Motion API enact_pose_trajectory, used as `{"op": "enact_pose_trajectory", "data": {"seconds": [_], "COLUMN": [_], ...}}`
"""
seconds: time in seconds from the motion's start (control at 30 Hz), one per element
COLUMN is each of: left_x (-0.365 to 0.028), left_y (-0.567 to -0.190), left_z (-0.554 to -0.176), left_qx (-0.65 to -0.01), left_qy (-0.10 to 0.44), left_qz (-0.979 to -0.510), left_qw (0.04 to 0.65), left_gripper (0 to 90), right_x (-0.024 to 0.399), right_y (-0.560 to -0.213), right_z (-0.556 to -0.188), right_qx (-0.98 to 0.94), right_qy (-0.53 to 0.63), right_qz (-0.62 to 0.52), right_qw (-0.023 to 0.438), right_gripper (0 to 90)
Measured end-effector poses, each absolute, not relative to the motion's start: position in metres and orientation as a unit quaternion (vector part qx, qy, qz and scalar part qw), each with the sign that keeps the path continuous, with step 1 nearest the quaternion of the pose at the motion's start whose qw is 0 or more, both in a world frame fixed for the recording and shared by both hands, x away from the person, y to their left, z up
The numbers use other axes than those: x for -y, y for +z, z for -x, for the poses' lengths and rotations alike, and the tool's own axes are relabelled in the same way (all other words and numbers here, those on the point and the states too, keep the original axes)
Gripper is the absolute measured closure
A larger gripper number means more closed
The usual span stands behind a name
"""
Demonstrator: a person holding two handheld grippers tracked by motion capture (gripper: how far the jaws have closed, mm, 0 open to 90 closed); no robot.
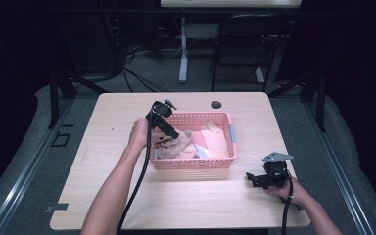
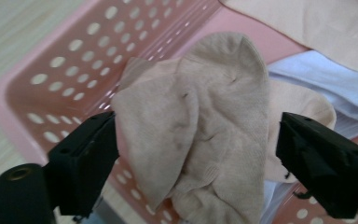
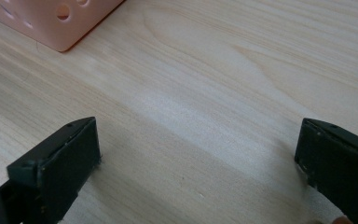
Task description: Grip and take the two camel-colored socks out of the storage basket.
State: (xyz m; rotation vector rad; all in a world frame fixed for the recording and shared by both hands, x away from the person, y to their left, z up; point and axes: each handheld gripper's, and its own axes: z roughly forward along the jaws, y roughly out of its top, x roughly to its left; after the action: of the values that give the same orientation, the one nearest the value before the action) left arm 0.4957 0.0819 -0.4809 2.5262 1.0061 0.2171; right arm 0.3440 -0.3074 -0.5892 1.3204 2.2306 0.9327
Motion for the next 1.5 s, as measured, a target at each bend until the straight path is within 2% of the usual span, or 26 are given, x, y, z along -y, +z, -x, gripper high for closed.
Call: {"op": "enact_pose_trajectory", "data": {"seconds": [0.13,0.37,0.43,0.67,0.97,1.0,1.1,1.2,1.43,1.5], "left_x": [-0.071,-0.063,-0.061,-0.06,-0.055,-0.055,-0.054,-0.054,-0.059,-0.061], "left_y": [-0.492,-0.503,-0.508,-0.513,-0.52,-0.52,-0.52,-0.52,-0.515,-0.512], "left_z": [-0.496,-0.495,-0.496,-0.497,-0.497,-0.497,-0.496,-0.496,-0.496,-0.495], "left_qx": [-0.354,-0.345,-0.352,-0.369,-0.38,-0.381,-0.383,-0.383,-0.381,-0.378], "left_qy": [0.077,0.076,0.079,0.081,0.092,0.092,0.093,0.097,0.096,0.093], "left_qz": [-0.914,-0.922,-0.922,-0.915,-0.915,-0.914,-0.914,-0.913,-0.913,-0.914], "left_qw": [0.185,0.157,0.142,0.138,0.104,0.104,0.1,0.097,0.108,0.111], "left_gripper": [22.6,28.7,35.0,37.6,49.4,55.1,60.0,70.0,84.1,85.7], "right_x": [0.307,0.307,0.307,0.307,0.307,0.307,0.307,0.307,0.307,0.307], "right_y": [-0.589,-0.589,-0.589,-0.589,-0.589,-0.589,-0.589,-0.589,-0.589,-0.589], "right_z": [-0.344,-0.344,-0.344,-0.344,-0.344,-0.344,-0.344,-0.344,-0.344,-0.344], "right_qx": [-0.795,-0.795,-0.795,-0.795,-0.795,-0.795,-0.795,-0.795,-0.795,-0.796], "right_qy": [0.332,0.334,0.334,0.334,0.334,0.334,0.334,0.334,0.334,0.333], "right_qz": [-0.47,-0.47,-0.469,-0.469,-0.469,-0.469,-0.469,-0.469,-0.469,-0.468], "right_qw": [0.193,0.191,0.191,0.191,0.191,0.191,0.191,0.191,0.191,0.19], "right_gripper": [0.0,0.0,0.0,0.0,0.0,0.0,0.0,0.0,0.0,0.0]}}
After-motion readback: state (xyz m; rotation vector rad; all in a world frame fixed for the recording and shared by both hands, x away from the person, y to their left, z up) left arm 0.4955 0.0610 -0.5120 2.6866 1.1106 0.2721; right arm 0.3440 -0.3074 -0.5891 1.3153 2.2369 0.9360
